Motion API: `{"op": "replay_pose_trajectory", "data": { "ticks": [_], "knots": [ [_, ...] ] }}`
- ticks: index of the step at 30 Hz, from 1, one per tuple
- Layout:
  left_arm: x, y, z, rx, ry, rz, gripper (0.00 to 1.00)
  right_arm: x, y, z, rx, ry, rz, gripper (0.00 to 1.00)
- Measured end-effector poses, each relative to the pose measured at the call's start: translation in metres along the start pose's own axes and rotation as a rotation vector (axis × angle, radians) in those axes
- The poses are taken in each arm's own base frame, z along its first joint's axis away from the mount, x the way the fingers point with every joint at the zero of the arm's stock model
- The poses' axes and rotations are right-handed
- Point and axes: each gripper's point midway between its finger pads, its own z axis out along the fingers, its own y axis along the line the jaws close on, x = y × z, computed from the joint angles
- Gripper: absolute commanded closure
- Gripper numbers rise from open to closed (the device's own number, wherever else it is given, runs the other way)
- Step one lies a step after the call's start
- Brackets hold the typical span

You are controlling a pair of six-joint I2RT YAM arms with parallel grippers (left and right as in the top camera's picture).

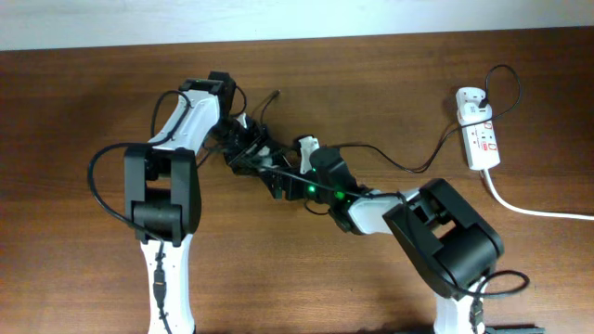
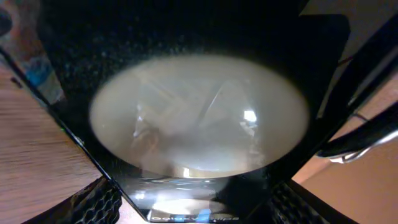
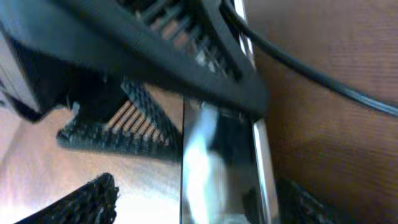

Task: Plug charger to phone and switch on socket
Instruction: 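Raise the phone and cable together toward the table center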

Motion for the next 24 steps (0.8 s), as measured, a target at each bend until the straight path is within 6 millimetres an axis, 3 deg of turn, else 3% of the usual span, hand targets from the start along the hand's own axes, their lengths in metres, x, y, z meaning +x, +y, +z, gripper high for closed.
{"op": "replay_pose_trajectory", "data": {
  "ticks": [1, 3, 4, 5, 6, 10, 13, 15, 16, 17, 20, 21, 24],
  "knots": [
    [0.002, -0.001, 0.001, 0.010, 0.013, -0.002, 1.00, -0.001, -0.001, 0.002, 0.005, -0.001, 0.014, 0.57],
    [0.003, -0.001, 0.002, 0.015, 0.022, -0.005, 1.00, 0.001, -0.005, 0.003, 0.021, 0.003, 0.031, 0.74],
    [0.004, -0.001, 0.002, 0.017, 0.024, 0.000, 0.96, 0.002, -0.010, 0.003, 0.033, 0.005, 0.043, 0.89],
    [0.004, -0.001, 0.002, 0.018, 0.025, 0.002, 0.34, 0.002, -0.013, 0.003, 0.038, 0.008, 0.054, 0.96],
    [0.004, -0.002, 0.002, 0.023, 0.028, 0.013, 0.00, 0.001, -0.011, 0.003, 0.023, 0.010, 0.082, 0.96],
    [0.016, -0.005, -0.003, 0.116, 0.109, 0.040, 0.01, -0.001, -0.005, 0.001, -0.041, 0.036, 0.087, 0.96],
    [0.024, 0.002, -0.025, 0.033, 0.024, 0.128, 0.01, -0.006, -0.012, -0.006, -0.071, 0.054, 0.113, 0.96],
    [0.043, -0.025, -0.104, -0.008, -0.220, 0.307, 0.01, -0.011, -0.021, -0.013, -0.093, 0.067, 0.143, 0.96],
    [0.054, -0.029, -0.132, -0.034, -0.308, 0.350, 0.01, -0.011, -0.022, -0.020, -0.089, 0.091, 0.165, 0.96],
    [0.074, -0.036, -0.173, -0.058, -0.437, 0.409, 0.01, -0.017, -0.018, -0.029, -0.092, 0.093, 0.173, 0.96],
    [0.108, -0.039, -0.227, -0.077, -0.646, 0.506, 0.01, -0.032, 0.006, -0.060, -0.080, 0.105, 0.186, 0.96],
    [0.114, -0.033, -0.229, -0.075, -0.696, 0.527, 0.01, -0.041, 0.017, -0.072, -0.089, 0.093, 0.177, 0.96],
    [0.123, -0.002, -0.196, -0.030, -0.797, 0.577, 0.01, -0.058, 0.039, -0.103, -0.111, 0.073, 0.173, 0.96]
  ]
}}
